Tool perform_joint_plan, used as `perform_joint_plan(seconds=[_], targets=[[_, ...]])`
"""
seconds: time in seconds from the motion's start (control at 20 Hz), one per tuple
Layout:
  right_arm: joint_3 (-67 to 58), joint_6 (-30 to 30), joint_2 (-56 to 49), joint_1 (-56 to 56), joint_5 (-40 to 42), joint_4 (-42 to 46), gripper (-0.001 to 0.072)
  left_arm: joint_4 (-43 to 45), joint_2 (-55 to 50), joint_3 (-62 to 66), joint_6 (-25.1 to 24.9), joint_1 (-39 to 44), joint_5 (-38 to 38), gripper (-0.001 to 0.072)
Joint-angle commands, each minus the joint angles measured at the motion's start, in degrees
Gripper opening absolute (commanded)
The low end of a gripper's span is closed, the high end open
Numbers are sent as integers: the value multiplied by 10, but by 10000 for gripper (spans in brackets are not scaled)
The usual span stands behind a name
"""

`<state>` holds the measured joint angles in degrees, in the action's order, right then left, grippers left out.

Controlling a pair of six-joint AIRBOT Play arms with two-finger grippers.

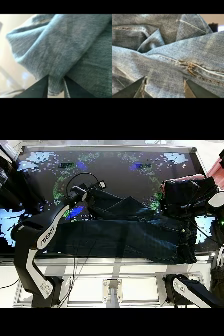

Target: Fold the clothes and pants, and hang the long-sleeved shirts on hangers.

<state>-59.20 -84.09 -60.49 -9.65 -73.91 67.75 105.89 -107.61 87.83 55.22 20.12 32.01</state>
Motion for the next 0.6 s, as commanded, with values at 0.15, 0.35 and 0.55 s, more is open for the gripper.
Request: perform_joint_plan(seconds=[0.15, 0.35, 0.55], targets=[[-1, -9, 0, 0, 1, 0, 521, 4, 0, 4, 13, -12, 4, 214], [-1, -9, 0, 1, 3, 0, 521, -7, 10, 5, -30, -1, 30, 330], [-1, -10, 0, 0, 8, 0, 520, -27, 6, 5, -47, -1, 31, 330]])
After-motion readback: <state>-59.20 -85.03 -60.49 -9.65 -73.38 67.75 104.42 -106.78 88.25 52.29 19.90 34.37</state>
